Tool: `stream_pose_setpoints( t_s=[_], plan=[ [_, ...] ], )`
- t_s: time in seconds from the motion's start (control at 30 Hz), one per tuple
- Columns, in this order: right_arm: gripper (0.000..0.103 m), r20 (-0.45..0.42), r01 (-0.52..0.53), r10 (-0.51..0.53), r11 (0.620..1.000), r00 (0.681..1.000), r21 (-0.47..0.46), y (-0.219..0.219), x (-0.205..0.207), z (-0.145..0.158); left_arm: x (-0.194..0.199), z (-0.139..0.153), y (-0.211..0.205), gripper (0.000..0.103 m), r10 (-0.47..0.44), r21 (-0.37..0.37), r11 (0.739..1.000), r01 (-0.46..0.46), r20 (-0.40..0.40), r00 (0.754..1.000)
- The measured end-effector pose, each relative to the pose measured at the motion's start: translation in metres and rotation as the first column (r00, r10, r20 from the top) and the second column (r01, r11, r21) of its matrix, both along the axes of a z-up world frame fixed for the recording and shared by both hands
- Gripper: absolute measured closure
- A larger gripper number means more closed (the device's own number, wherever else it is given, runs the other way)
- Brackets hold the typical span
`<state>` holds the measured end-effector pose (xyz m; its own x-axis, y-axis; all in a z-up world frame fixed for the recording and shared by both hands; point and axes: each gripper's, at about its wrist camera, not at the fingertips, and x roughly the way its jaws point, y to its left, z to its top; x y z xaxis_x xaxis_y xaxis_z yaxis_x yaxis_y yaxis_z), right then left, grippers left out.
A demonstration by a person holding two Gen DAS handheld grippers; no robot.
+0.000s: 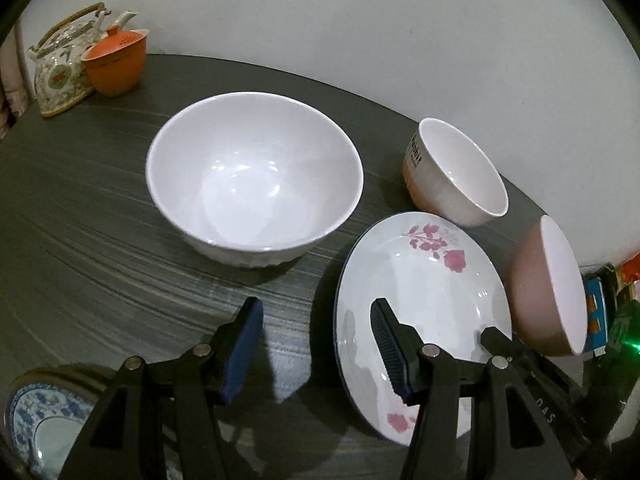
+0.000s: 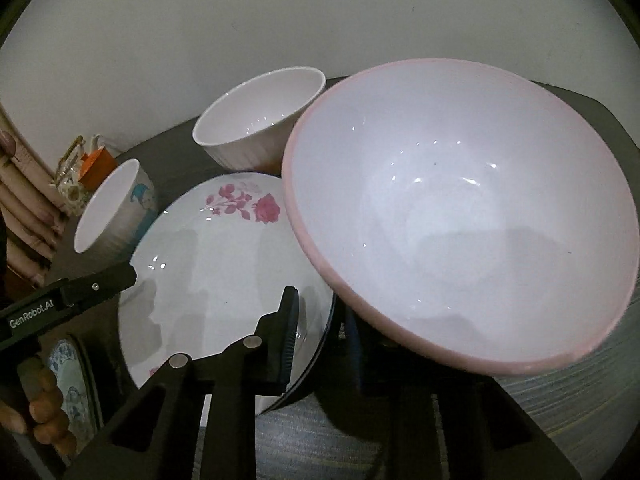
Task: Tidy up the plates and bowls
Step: 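Move both grippers toward the rim of the white pink-flower plate, then close both grippers on the rim of the white pink-flower plate, then lift and carry the pink-flower plate with both grippers toward the blue-and-white plates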
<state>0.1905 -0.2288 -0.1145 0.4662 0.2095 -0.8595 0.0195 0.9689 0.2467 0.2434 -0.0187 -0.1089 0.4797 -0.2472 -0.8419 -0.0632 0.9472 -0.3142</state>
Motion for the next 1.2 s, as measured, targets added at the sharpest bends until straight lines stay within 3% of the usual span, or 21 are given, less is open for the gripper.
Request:
stream_pose_setpoints(
  t_s=[0.1,0.23,0.43,0.7,1.2],
  plan=[
    [0.086,-0.001,-0.006,0.006,1.000,1.000,0.012,0.001,0.003,-0.001,0.006,-0.006,-0.005,0.046,-0.009,0.008,1.000,0.009,-0.018,1.000],
    [0.087,-0.007,0.002,-0.002,1.000,1.000,0.027,0.000,0.005,-0.003,0.012,-0.013,-0.009,0.066,-0.017,0.008,1.000,0.017,-0.047,0.999],
    [0.088,-0.022,0.004,-0.003,0.999,1.000,0.044,-0.006,0.003,-0.003,0.020,-0.016,-0.018,0.085,-0.057,-0.031,0.998,0.055,-0.067,0.996],
    [0.088,-0.069,-0.005,0.007,0.999,0.998,0.042,0.001,-0.009,-0.001,0.008,-0.018,-0.020,0.085,-0.065,-0.030,0.998,0.062,-0.116,0.991],
    [0.088,-0.182,0.020,-0.007,0.998,0.983,0.066,-0.009,-0.082,0.003,-0.063,-0.023,-0.049,0.085,-0.129,-0.019,0.992,0.128,-0.206,0.970]
  ],
)
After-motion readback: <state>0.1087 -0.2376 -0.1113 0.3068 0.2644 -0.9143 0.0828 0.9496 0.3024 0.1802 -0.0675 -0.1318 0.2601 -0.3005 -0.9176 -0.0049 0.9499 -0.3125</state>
